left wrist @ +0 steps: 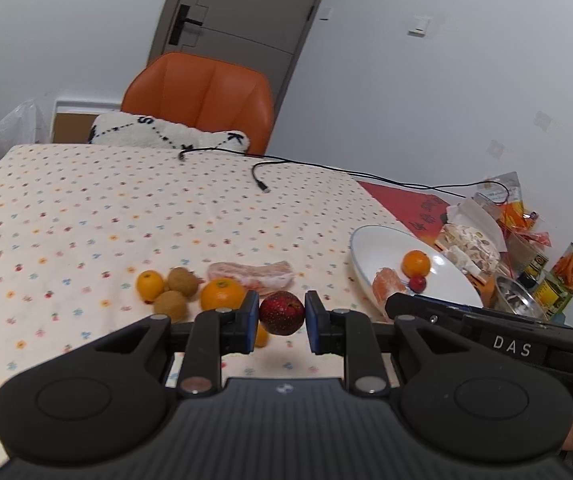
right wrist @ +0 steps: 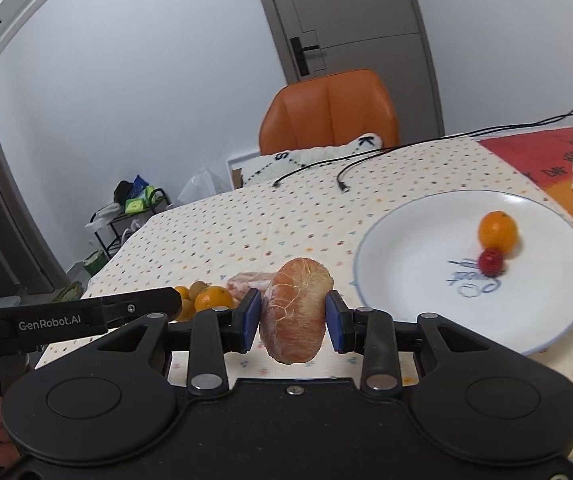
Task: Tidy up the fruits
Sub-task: 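Carry the pomelo segment and dark plum over the white plate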
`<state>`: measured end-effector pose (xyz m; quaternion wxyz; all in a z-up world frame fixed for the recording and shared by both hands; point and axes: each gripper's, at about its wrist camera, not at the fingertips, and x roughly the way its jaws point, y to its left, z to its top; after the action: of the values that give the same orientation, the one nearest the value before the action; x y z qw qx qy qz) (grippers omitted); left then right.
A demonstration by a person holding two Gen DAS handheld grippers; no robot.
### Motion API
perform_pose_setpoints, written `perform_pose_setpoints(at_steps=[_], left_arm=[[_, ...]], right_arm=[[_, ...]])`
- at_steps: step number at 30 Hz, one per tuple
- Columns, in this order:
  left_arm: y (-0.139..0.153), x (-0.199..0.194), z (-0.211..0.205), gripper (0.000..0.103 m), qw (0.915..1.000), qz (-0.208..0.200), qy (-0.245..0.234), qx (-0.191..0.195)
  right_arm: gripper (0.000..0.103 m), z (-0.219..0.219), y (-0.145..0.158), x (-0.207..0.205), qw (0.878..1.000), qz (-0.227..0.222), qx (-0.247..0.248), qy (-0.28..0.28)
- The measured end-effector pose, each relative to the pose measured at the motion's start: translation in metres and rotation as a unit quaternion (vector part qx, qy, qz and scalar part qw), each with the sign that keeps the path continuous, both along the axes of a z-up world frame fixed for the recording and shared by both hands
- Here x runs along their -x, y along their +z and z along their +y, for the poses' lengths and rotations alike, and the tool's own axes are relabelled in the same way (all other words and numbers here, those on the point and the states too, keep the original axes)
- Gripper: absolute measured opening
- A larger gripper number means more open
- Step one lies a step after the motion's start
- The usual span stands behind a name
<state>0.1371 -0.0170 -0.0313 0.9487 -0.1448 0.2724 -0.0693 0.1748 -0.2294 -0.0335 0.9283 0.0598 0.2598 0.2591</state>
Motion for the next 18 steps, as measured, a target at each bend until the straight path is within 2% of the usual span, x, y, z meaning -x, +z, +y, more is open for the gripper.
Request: perform_pose_setpoints(at_steps=[18], left_arm=[[0.008, -0.023, -0.057, 0.023, 0.9981, -0.008, -0.057, -0.021]], right_arm=[[0.033, -0.063, -0.002, -0.002, 0.997, -0.005, -0.016, -0.073]])
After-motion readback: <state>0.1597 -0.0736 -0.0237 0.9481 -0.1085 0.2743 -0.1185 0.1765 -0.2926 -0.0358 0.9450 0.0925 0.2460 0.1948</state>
